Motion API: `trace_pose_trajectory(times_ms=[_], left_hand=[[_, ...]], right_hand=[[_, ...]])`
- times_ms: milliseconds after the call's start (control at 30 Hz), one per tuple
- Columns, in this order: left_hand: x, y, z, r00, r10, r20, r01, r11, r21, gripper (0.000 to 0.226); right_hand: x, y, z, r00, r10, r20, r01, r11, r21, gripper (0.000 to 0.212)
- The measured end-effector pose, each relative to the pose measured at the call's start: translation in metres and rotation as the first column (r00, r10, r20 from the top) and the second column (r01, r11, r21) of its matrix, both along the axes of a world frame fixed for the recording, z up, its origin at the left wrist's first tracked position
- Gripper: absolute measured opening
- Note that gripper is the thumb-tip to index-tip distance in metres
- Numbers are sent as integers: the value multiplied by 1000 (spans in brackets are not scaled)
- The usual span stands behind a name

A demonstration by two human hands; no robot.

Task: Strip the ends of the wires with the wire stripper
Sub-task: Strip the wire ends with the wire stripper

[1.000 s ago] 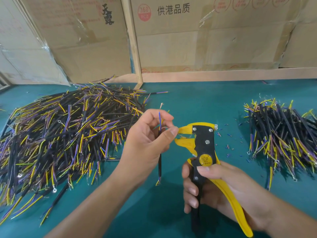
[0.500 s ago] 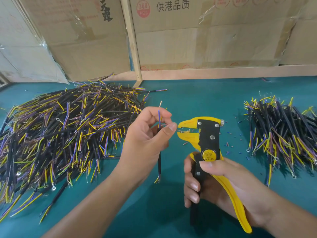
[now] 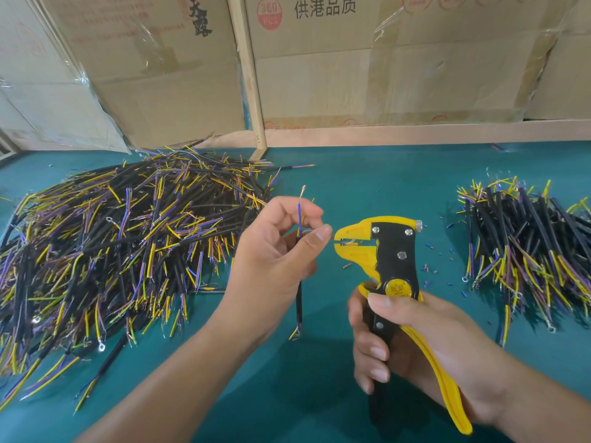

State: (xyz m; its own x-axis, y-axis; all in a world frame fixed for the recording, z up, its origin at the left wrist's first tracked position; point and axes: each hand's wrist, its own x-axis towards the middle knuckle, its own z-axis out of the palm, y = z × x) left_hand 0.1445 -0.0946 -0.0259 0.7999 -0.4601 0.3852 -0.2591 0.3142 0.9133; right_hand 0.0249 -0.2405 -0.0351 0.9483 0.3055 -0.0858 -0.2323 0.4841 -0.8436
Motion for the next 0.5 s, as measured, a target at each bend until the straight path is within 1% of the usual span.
trace_pose_trajectory(times_ms=[33, 67, 133, 333, 500], left_hand=[[0, 0, 0, 1000, -2, -1, 2, 1000, -3, 16], [0, 0, 0, 1000, -4, -2, 4, 1000, -5, 16], [-1, 0, 0, 1000, -7, 3, 7, 1000, -4, 15], [0, 0, 1, 999, 12, 34, -12, 1000, 11, 14], [1, 1, 2, 997, 40, 59, -41, 999, 14, 13]], right_hand=[[-3, 1, 1, 998, -43, -46, 44, 998, 34, 31], [1, -5, 7, 992, -81, -100, 81, 997, 0, 33], [-1, -6, 0, 995, -60, -77, 57, 998, -34, 35], [0, -11, 7, 985, -130, -115, 119, 988, -96, 38], [0, -14, 10, 978, -162, -129, 147, 982, -118, 41]])
